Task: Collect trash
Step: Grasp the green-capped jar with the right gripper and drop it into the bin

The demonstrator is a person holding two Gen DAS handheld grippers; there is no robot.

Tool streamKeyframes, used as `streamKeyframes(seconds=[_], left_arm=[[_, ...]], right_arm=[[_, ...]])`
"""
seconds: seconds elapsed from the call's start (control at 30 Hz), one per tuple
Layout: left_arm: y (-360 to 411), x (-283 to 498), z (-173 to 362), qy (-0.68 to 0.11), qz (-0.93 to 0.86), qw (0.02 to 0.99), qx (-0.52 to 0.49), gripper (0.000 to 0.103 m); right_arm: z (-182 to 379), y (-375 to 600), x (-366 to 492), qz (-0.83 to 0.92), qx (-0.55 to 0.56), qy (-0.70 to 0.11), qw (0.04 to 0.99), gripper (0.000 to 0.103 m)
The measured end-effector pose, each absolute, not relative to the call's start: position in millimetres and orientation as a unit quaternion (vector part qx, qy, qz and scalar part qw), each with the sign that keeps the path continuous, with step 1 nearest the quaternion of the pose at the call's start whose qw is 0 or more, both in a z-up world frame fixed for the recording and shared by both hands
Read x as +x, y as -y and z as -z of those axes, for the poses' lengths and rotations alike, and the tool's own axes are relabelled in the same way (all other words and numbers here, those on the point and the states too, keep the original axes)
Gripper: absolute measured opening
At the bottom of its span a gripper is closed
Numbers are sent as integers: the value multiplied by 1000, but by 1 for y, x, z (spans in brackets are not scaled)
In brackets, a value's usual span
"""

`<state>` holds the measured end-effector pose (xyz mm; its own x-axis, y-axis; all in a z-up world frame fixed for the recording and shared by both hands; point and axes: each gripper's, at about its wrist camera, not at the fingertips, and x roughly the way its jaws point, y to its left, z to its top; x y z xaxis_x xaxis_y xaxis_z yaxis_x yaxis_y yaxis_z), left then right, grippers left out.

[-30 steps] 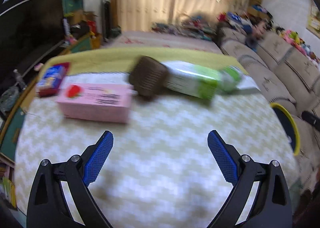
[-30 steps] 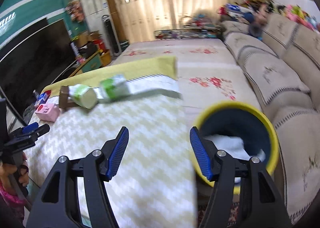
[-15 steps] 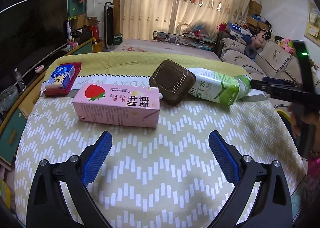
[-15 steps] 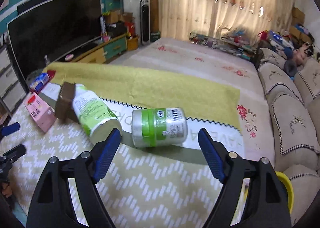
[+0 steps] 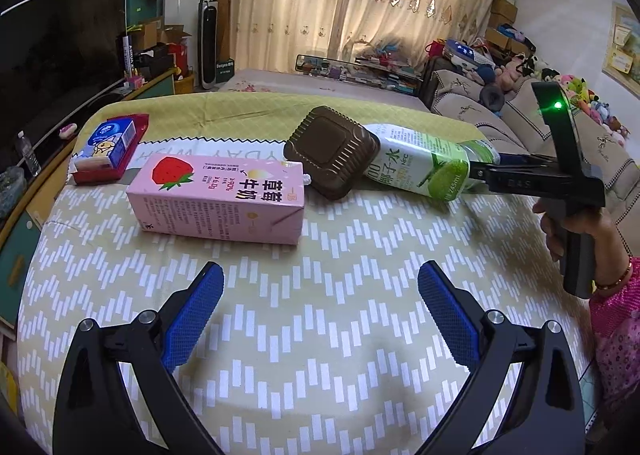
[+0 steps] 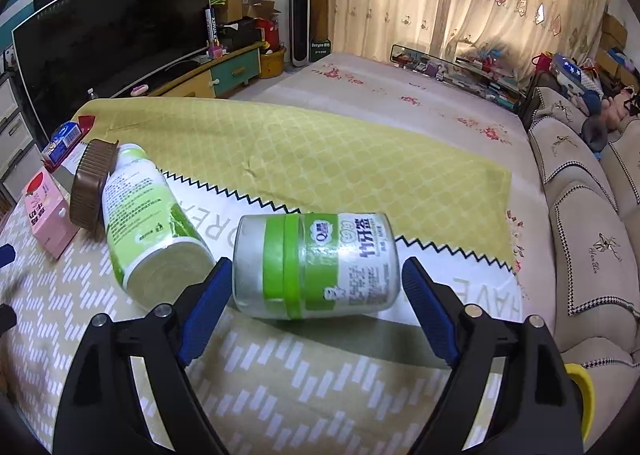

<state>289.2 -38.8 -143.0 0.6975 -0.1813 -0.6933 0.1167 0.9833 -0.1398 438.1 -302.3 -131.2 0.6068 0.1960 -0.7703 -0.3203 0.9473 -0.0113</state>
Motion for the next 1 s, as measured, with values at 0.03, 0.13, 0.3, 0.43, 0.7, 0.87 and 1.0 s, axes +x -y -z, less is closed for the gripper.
streamKeyframes(seconds=[0.03, 0.13, 0.3, 0.43, 0.7, 0.87, 1.0], left_arm=[[40, 289, 144, -381, 81, 920, -41, 96], [42, 289, 145, -383, 84, 919, -39, 96], [44, 288, 144, -380, 86, 920, -36, 96], [44, 286, 143, -379, 86, 921, -36, 96], [47, 283, 144, -378, 85, 921, -34, 96], [47, 284, 144, -380, 86, 921, -32, 96], [49, 285, 144, -381, 87, 920, -29, 96]], right_arm=[[130, 304, 439, -141, -70, -420, 894, 68], [129, 302, 432, -125, -76, -419, 896, 67], [114, 314, 412, -108, -61, -412, 903, 67], [101, 337, 386, -83, -45, -402, 911, 67], [103, 423, 327, 6, 3, -404, 915, 67], [127, 490, 302, 77, 57, -429, 898, 67], [149, 523, 293, 111, 87, -447, 883, 67]])
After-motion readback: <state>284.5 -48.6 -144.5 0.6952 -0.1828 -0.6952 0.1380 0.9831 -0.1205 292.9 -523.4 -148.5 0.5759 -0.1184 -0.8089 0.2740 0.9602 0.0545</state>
